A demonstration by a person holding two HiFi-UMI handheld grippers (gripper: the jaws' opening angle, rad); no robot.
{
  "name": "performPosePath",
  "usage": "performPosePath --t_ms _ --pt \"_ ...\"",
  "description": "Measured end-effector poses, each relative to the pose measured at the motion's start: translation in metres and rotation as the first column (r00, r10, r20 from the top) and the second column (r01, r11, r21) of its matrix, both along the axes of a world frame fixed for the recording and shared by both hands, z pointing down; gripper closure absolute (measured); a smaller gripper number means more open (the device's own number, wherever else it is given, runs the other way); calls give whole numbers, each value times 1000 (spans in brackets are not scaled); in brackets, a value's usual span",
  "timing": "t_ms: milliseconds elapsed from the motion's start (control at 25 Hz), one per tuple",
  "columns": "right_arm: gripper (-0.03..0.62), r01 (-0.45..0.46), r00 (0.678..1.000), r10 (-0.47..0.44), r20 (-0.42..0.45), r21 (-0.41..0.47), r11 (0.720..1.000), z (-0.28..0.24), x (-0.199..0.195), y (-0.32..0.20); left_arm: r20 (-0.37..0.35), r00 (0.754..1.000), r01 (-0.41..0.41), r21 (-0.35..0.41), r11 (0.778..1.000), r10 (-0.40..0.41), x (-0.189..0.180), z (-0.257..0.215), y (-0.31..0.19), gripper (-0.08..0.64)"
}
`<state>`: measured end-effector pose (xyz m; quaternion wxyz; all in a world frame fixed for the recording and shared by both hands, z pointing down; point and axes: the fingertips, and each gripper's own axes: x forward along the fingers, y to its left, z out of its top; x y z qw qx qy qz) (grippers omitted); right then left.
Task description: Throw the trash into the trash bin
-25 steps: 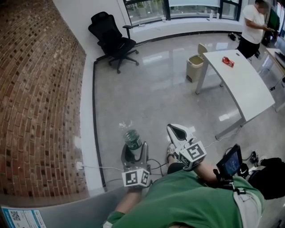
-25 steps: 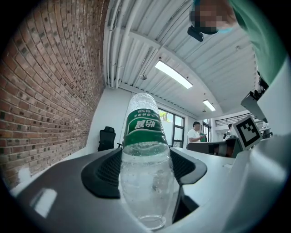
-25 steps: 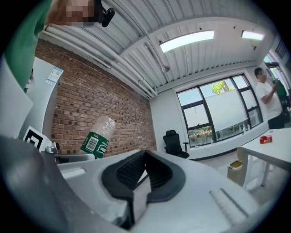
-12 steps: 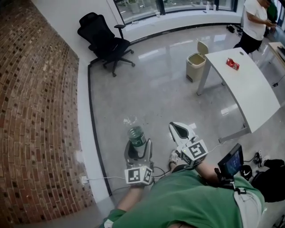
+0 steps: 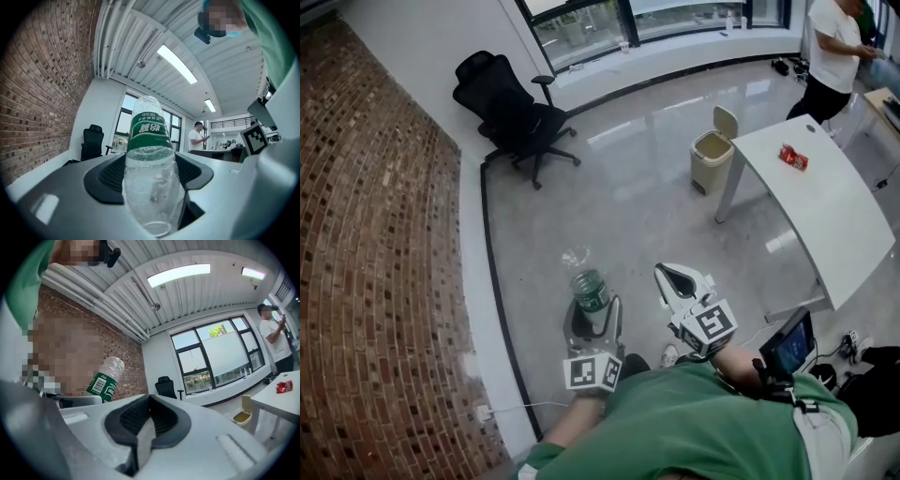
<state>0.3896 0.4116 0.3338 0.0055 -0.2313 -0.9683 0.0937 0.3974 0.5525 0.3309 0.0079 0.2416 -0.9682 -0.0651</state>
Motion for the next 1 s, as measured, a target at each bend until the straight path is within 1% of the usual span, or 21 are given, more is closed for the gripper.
performPosePath --t_ms 200,320,520,640,800,920,1000 --pt "589 -47 998 48 -40 10 999 10 -26 -11 -23 999 -40 3 999 40 -34 7 -6 225" --pt "589 -76 996 76 -41 22 997 11 -46 -14 -22 997 -78 5 997 78 -61 9 -12 225" --pt "589 -185 982 186 -40 37 982 9 -90 -32 -14 984 -177 20 984 178 -115 11 -29 225" --pt "589 -255 966 256 -26 46 966 -1 -117 -37 -2 970 -242 30 970 242 -150 5 -36 225" --pt "589 -323 946 324 -3 52 945 -11 -153 -36 14 947 -320 44 946 320 -197 -5 -41 225" --pt "589 -387 922 388 -7 62 920 -12 -170 -30 9 922 -387 54 921 387 -225 -5 -39 225" --pt "589 -436 899 438 -18 69 897 -10 -179 -29 4 903 -428 58 902 429 -239 -2 -40 225"
